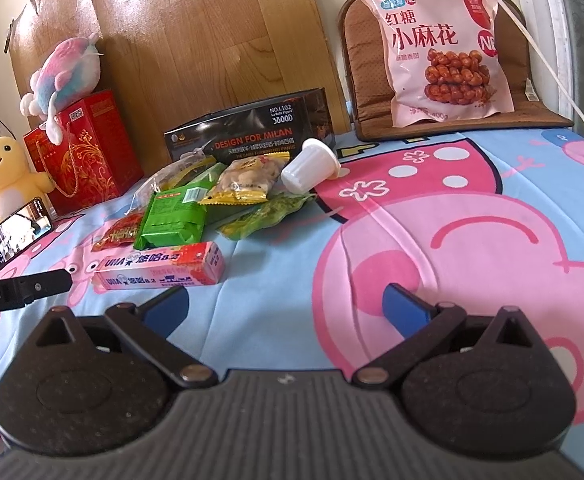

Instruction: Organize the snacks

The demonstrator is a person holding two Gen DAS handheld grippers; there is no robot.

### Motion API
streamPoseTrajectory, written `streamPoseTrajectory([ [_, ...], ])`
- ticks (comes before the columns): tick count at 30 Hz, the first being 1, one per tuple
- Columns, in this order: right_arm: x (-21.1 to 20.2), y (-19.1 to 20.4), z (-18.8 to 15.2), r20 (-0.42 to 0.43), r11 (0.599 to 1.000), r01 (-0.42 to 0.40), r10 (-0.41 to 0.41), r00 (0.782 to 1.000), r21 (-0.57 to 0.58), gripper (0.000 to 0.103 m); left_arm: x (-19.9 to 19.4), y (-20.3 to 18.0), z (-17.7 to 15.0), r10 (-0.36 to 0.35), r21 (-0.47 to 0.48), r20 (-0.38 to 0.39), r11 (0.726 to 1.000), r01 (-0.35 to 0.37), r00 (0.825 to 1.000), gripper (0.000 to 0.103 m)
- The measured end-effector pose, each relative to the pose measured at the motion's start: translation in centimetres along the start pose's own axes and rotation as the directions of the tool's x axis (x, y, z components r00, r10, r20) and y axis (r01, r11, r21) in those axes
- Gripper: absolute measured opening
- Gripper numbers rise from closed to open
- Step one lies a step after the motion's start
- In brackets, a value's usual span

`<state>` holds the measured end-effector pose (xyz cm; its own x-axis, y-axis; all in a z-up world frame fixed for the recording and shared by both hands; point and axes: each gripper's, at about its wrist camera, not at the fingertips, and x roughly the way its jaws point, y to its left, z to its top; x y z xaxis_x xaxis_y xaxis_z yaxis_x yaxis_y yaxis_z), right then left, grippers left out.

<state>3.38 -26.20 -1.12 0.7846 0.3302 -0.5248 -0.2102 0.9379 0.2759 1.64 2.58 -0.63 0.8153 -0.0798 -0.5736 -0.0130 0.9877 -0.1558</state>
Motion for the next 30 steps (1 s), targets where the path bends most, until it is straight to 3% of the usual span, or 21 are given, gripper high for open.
streamPoseTrajectory([
  [6, -0.1, 0.2, 0.0, 0.006, 1.000, -0.006, 0.006, 1.000, -0.008, 0.099, 0.0, 0.3, 0.1, -0.003, -0.007, -0.009, 1.000, 0.003, 1.000, 0.099],
  [8, -0.1, 0.3, -0.1, 0.007, 1.000, -0.014, 0.014, 1.000, -0.017, 0.093, 0.1, 0.4, 0.3, -0.021, -0.015, -0.025, 1.000, 0.021, 0.999, 0.094],
  [12, -0.1, 0.4, 0.1, 0.000, 0.998, -0.050, 0.050, 0.999, -0.037, 0.082, 0.0, 1.0, 1.5, -0.102, -0.054, -0.042, 0.994, 0.099, 0.994, 0.085],
  [17, 0.7, 0.4, 1.5, -0.033, 0.987, -0.140, 0.138, 0.990, -0.073, 0.063, 0.6, 1.4, 4.0, -0.238, -0.116, -0.038, 0.966, 0.233, 0.970, 0.079],
  [21, 1.9, 1.3, 2.8, -0.071, 0.967, -0.210, 0.201, 0.977, -0.147, 0.058, 3.0, 0.8, 4.5, -0.259, -0.129, -0.098, 0.961, 0.246, 0.961, 0.069],
  [25, 3.5, 2.7, 3.4, -0.130, 0.938, -0.261, 0.236, 0.963, -0.229, 0.058, 5.3, 0.6, 4.2, -0.279, -0.174, -0.187, 0.953, 0.247, 0.942, 0.051],
  [27, 4.4, 3.4, 3.3, -0.165, 0.923, -0.280, 0.243, 0.956, -0.263, 0.058, 5.5, 0.3, 3.9, -0.273, -0.169, -0.186, 0.955, 0.244, 0.944, 0.045],
  [28, 4.8, 3.7, 3.2, -0.181, 0.918, -0.286, 0.242, 0.953, -0.276, 0.057, 5.5, 0.2, 3.8, -0.302, -0.188, -0.194, 0.945, 0.267, 0.933, 0.041],
  [30, 5.3, 4.2, 2.8, -0.190, 0.914, -0.278, 0.230, 0.955, -0.295, 0.050, 5.2, -0.4, 3.5, -0.294, -0.186, -0.194, 0.948, 0.259, 0.936, 0.041],
])
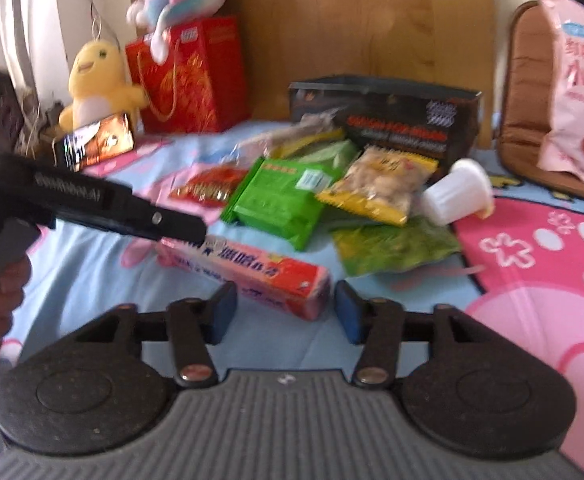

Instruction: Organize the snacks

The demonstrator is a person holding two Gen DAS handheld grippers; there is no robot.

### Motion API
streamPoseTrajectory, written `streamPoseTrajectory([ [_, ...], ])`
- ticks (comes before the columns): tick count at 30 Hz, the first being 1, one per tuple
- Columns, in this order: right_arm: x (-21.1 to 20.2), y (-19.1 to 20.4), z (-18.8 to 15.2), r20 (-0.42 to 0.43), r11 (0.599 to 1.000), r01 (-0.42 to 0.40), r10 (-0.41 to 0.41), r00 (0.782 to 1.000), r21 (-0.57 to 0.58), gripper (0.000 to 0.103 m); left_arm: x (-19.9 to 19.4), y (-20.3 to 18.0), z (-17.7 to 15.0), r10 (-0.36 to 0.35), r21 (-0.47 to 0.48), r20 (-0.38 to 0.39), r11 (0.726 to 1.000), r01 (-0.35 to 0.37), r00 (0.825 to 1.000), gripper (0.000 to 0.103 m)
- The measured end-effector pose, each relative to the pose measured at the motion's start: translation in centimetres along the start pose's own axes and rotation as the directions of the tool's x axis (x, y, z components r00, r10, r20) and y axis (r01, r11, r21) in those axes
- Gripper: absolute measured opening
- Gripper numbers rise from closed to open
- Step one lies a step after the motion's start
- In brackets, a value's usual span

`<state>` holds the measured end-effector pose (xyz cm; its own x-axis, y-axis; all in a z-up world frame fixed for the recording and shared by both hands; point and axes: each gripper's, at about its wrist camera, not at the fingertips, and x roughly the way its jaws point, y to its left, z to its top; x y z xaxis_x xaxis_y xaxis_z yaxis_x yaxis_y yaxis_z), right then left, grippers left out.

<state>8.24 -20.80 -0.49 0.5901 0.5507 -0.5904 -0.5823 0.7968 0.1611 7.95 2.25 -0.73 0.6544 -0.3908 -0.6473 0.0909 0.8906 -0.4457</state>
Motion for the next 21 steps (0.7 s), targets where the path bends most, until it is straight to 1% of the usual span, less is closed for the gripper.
streamPoseTrajectory([
  [2, 0.0, 0.4, -0.1, -0.003, 1.000, 0.027, -0.027, 1.000, -0.016, 0.049, -0.5, -0.6, -0.5, 0.014, 0.015, 0.000, 1.000, -0.014, 1.000, 0.041],
  [5, -1.3, 0.9, -0.7, 0.008, 0.999, 0.032, -0.032, 0.999, -0.009, 0.049, -1.6, -1.4, -0.6, -0.005, 0.018, -0.003, 1.000, 0.005, 1.000, 0.041],
  [8, -2.9, 1.1, -0.3, 0.061, 0.998, 0.059, -0.057, 0.997, -0.024, 0.049, -2.5, -2.8, 1.2, -0.032, 0.047, 0.041, 0.998, 0.030, 0.999, 0.041],
  [10, -3.5, 0.6, 1.2, 0.107, 0.997, 0.077, -0.074, 0.991, -0.024, 0.049, -2.7, -4.1, 3.8, -0.040, 0.078, 0.082, 0.996, 0.033, 0.996, 0.041],
  [12, -3.5, -0.4, 3.5, 0.153, 0.995, 0.097, -0.092, 0.984, -0.024, 0.049, -2.5, -5.3, 6.7, -0.040, 0.102, 0.117, 0.994, 0.028, 0.992, 0.041],
  [14, -3.2, -1.6, 5.9, 0.194, 0.994, 0.112, -0.106, 0.975, -0.017, 0.049, -1.5, -6.3, 10.3, -0.041, 0.135, 0.160, 0.991, 0.019, 0.986, 0.041],
  [16, -2.0, -3.1, 8.8, 0.226, 0.991, 0.135, -0.128, 0.966, -0.014, 0.049, 0.2, -7.1, 13.3, -0.028, 0.149, 0.175, 0.989, 0.002, 0.984, 0.042],
  [19, 0.8, -5.5, 12.5, 0.214, 0.988, 0.157, -0.155, 0.964, 0.006, 0.049, 3.8, -7.3, 17.0, 0.004, 0.145, 0.175, 0.989, -0.030, 0.985, 0.042],
  [21, 3.0, -7.2, 14.0, 0.188, 0.986, 0.163, -0.165, 0.968, 0.025, 0.049, 6.4, -6.7, 18.3, 0.030, 0.137, 0.156, 0.989, -0.051, 0.987, 0.043],
])
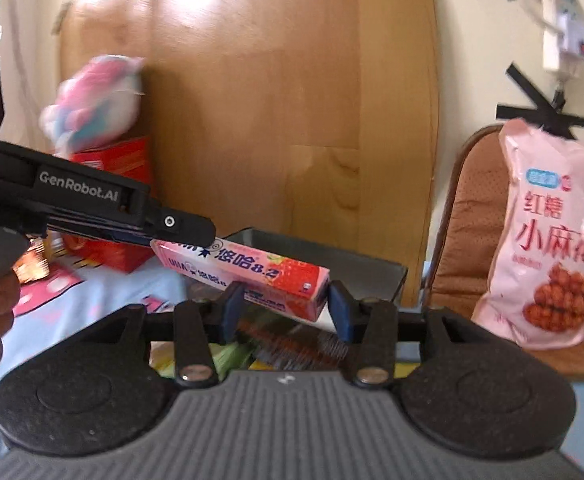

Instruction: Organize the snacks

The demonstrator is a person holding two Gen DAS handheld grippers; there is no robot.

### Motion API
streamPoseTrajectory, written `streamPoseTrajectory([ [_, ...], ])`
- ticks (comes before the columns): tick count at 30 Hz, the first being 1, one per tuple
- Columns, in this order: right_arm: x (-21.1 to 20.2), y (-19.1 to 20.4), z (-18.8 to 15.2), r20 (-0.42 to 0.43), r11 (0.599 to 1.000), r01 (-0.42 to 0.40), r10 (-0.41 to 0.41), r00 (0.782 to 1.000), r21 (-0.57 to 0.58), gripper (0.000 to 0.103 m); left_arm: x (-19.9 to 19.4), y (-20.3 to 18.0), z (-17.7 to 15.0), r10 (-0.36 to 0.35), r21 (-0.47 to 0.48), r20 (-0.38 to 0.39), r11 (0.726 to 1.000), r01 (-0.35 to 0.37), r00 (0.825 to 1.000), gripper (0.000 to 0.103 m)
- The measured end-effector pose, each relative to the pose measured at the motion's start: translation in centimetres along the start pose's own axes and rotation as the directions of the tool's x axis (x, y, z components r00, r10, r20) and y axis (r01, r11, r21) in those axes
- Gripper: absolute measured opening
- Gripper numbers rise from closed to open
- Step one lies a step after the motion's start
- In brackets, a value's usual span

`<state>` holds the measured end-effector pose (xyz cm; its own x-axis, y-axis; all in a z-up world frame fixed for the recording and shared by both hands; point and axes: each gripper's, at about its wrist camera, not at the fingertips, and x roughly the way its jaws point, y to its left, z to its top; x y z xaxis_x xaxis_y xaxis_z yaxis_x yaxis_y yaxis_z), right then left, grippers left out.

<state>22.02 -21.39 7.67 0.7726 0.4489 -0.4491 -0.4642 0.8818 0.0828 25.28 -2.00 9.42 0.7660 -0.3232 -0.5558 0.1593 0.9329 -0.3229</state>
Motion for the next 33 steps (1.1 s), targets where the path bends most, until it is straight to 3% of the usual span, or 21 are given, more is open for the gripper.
streamPoseTrajectory([
  [4, 4.2, -1.5, -0.1, -0.082, 1.000, 0.013, -0.014, 0.997, -0.012, 0.050, 3.8, 1.4, 0.0, 0.022, -0.021, -0.076, 1.000, -0.023, 0.997, 0.046],
  [5, 4.6, -1.7, -0.2, -0.087, 1.000, 0.022, -0.023, 0.996, -0.014, 0.051, 3.8, 1.8, -0.2, 0.030, -0.013, -0.063, 0.999, -0.030, 0.998, 0.047],
  [8, 3.8, -3.1, -0.5, -0.035, 0.998, 0.047, -0.046, 0.998, 0.033, 0.057, 3.1, 3.6, 0.1, 0.125, -0.022, 0.023, 0.992, -0.125, 0.992, 0.061],
  [11, 2.6, -4.5, -1.2, 0.007, 0.990, 0.079, -0.080, 0.997, 0.117, 0.060, 4.5, 5.8, -0.1, 0.194, -0.063, -0.037, 0.979, -0.196, 0.980, 0.057],
  [13, 2.9, -5.1, -1.9, -0.019, 0.985, 0.087, -0.085, 0.996, 0.150, 0.060, 6.0, 6.6, -1.1, 0.172, -0.088, -0.116, 0.979, -0.182, 0.978, 0.045],
  [15, 3.6, -5.3, -2.7, -0.055, 0.984, 0.082, -0.074, 0.996, 0.159, 0.059, 6.1, 6.4, -1.9, 0.124, -0.100, -0.131, 0.985, -0.138, 0.984, 0.046],
  [18, 4.2, -5.5, -3.1, -0.061, 0.983, 0.113, -0.105, 0.993, 0.144, 0.059, 5.1, 5.0, -2.7, 0.134, -0.077, -0.132, 0.987, -0.145, 0.982, 0.047],
  [20, 4.6, -6.0, -3.1, -0.070, 0.977, 0.158, -0.149, 0.986, 0.142, 0.059, 4.0, 4.7, -3.2, 0.101, -0.089, -0.131, 0.990, -0.113, 0.986, 0.056],
  [21, 4.5, -6.4, -2.9, -0.074, 0.973, 0.173, -0.164, 0.984, 0.152, 0.059, 3.2, 4.8, -2.9, 0.099, -0.088, -0.116, 0.990, -0.110, 0.988, 0.068],
  [22, 4.1, -6.7, -2.8, -0.069, 0.970, 0.169, -0.159, 0.985, 0.174, 0.059, 2.2, 4.7, -2.9, 0.111, -0.079, -0.097, 0.990, -0.119, 0.989, 0.075],
  [26, -0.1, -6.1, -3.1, 0.033, 0.974, 0.095, -0.104, 0.994, 0.205, 0.059, -1.8, 5.5, -3.5, 0.122, -0.075, 0.016, 0.990, -0.120, 0.992, 0.076],
  [28, -1.8, -4.8, -4.0, 0.039, 0.981, 0.013, -0.021, 0.999, 0.192, 0.059, -2.7, 6.2, -4.2, 0.139, -0.073, 0.027, 0.988, -0.137, 0.990, 0.077],
  [31, -2.0, -2.7, -5.6, -0.024, 0.980, -0.082, 0.088, 0.996, 0.180, 0.059, -1.7, 7.7, -5.6, 0.202, -0.087, -0.045, 0.975, -0.205, 0.978, 0.077],
  [33, -1.0, -1.3, -6.6, -0.080, 0.979, -0.100, 0.116, 0.990, 0.176, 0.059, -0.5, 9.2, -6.8, 0.170, -0.145, -0.124, 0.972, -0.187, 0.978, 0.076],
])
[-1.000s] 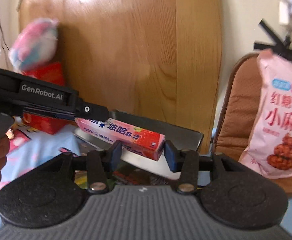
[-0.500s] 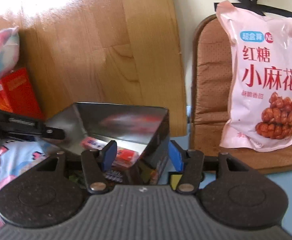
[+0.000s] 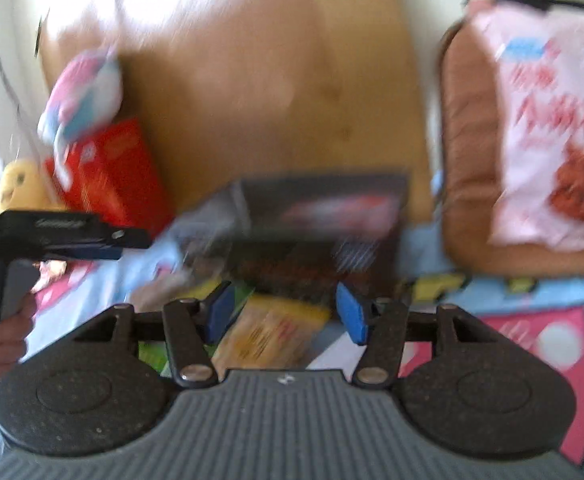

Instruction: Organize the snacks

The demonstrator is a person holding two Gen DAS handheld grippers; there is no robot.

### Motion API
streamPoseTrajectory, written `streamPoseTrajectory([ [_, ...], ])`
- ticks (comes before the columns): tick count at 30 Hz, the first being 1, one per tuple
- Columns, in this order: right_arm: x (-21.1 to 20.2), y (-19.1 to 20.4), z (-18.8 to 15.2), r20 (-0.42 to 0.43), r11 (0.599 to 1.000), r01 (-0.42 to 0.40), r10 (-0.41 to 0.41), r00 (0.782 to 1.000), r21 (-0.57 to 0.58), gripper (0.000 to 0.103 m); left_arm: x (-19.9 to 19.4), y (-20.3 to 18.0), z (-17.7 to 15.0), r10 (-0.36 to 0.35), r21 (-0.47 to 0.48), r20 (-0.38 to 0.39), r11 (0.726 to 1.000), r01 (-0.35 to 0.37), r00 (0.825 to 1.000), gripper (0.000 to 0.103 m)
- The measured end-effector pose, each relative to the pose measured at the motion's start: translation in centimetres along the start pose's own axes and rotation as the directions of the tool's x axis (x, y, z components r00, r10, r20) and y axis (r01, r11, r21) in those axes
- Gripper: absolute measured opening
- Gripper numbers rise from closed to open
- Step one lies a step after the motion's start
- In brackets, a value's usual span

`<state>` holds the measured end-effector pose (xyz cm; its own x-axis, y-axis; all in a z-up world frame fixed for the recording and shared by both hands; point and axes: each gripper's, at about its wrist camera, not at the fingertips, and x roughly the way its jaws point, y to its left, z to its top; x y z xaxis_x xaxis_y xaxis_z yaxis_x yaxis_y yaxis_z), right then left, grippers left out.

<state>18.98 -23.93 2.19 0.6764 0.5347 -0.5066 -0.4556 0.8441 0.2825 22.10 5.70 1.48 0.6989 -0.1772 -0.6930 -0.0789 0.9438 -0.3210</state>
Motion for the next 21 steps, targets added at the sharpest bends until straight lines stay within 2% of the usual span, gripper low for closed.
streamPoseTrajectory([
  [1, 0.7, 0.6, -0.6, -0.028, 1.000, 0.006, -0.007, 1.000, -0.004, 0.059, 0.5, 0.5, -0.6, -0.032, -0.036, -0.027, 0.999, 0.031, 0.999, 0.076],
  [2, 1.2, 0.9, -0.9, -0.055, 1.000, 0.019, -0.019, 0.998, -0.003, 0.058, 0.3, 0.9, -1.2, -0.074, -0.072, -0.012, 0.995, 0.073, 0.997, 0.076],
  [3, 1.9, 1.2, -1.4, -0.080, 1.000, 0.010, -0.009, 0.997, 0.009, 0.059, -0.1, 0.8, -1.6, -0.107, -0.069, -0.021, 0.992, 0.105, 0.994, 0.076],
  [5, 2.3, 1.9, -2.0, -0.116, 1.000, -0.016, 0.019, 0.993, 0.026, 0.059, -1.1, -0.3, -2.6, -0.131, -0.023, -0.028, 0.991, 0.131, 0.991, 0.076],
  [9, 0.6, 4.1, -3.5, -0.112, 1.000, -0.013, 0.010, 0.994, -0.023, 0.059, -2.5, -2.8, -6.2, -0.165, 0.075, -0.092, 0.982, 0.172, 0.982, 0.069],
  [11, -0.6, 4.5, -4.4, -0.118, 0.999, -0.033, 0.032, 0.993, -0.013, 0.059, -3.8, -4.2, -8.3, -0.128, 0.161, -0.071, 0.977, 0.138, 0.989, 0.069],
  [13, -2.3, 4.7, -5.5, -0.120, 0.999, -0.026, 0.023, 0.993, -0.028, 0.059, -5.2, -4.3, -9.2, -0.160, 0.183, -0.070, 0.968, 0.170, 0.985, 0.071],
  [16, -4.6, 4.4, -6.1, -0.092, 0.999, -0.002, -0.002, 0.996, -0.047, 0.059, -7.8, -2.4, -8.7, -0.239, 0.117, -0.034, 0.963, 0.241, 0.971, 0.073],
  [19, -6.5, 4.3, -5.2, -0.012, 0.998, 0.027, -0.028, 1.000, -0.061, 0.059, -8.8, -0.1, -7.0, -0.263, 0.008, 0.030, 0.965, 0.263, 0.964, 0.074],
  [21, -7.0, 4.4, -3.9, 0.024, 0.999, -0.006, 0.007, 1.000, -0.040, 0.059, -8.3, 1.1, -5.9, -0.271, -0.063, 0.033, 0.960, 0.273, 0.962, 0.074],
])
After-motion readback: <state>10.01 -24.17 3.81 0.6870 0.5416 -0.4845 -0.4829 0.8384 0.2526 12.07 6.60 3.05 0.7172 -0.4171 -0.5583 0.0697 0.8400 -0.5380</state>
